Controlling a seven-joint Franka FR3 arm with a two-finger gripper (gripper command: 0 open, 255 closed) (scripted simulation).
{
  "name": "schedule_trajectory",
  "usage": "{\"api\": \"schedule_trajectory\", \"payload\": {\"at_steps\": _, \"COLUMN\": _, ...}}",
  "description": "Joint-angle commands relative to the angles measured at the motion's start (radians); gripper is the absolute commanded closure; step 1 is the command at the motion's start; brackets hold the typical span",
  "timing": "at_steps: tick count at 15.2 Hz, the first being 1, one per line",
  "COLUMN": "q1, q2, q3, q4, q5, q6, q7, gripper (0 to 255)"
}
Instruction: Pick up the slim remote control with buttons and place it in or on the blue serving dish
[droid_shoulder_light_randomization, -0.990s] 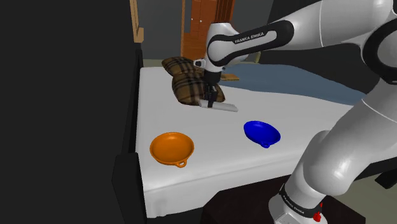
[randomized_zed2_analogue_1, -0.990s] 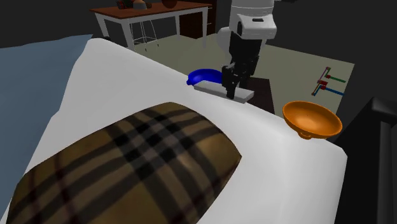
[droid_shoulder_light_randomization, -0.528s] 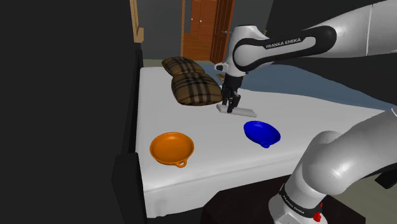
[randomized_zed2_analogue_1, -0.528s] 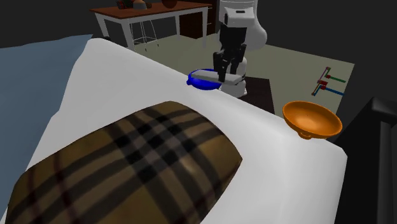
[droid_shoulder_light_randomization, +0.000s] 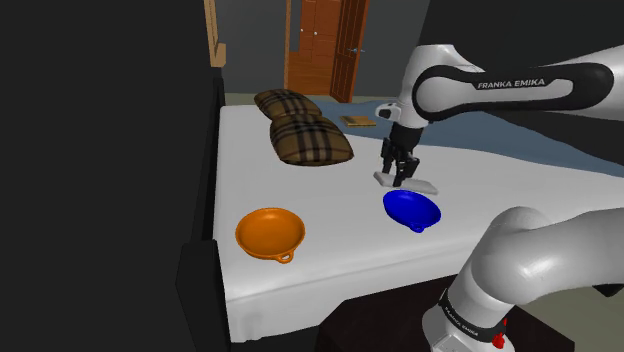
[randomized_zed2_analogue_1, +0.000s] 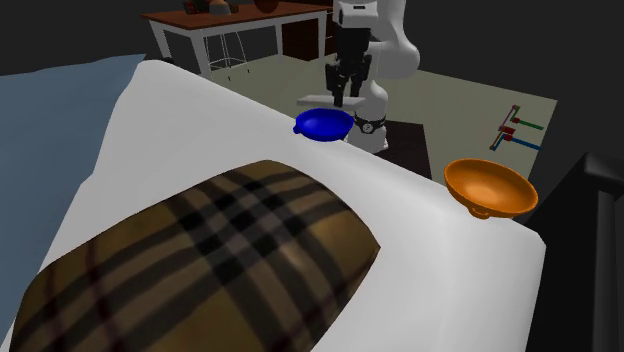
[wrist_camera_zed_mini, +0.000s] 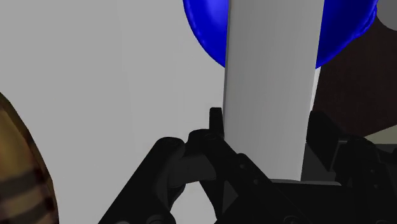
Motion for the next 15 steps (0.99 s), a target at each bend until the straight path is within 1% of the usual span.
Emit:
{"api": "schedule_trajectory", "payload": {"at_steps": 1, "q1": -0.026, "q2": -0.089, "q3": -0.020, "q4": -0.048, "q5": -0.024, "q6": -0.041, "q7": -0.028, "gripper": 255}}
{"api": "schedule_trajectory", "payload": {"at_steps": 2, "q1": -0.043, "q2": -0.140, "q3": -0.031, "q4": -0.071, "q5": -0.038, "q6": -0.069, "q7": -0.045, "gripper": 255}}
{"api": "schedule_trajectory", "payload": {"at_steps": 15, "q1": -0.057, "q2": -0.107, "q3": -0.060, "q4": -0.230, "q5": -0.068, "q6": 0.123, "q7": -0.043, "gripper": 255}}
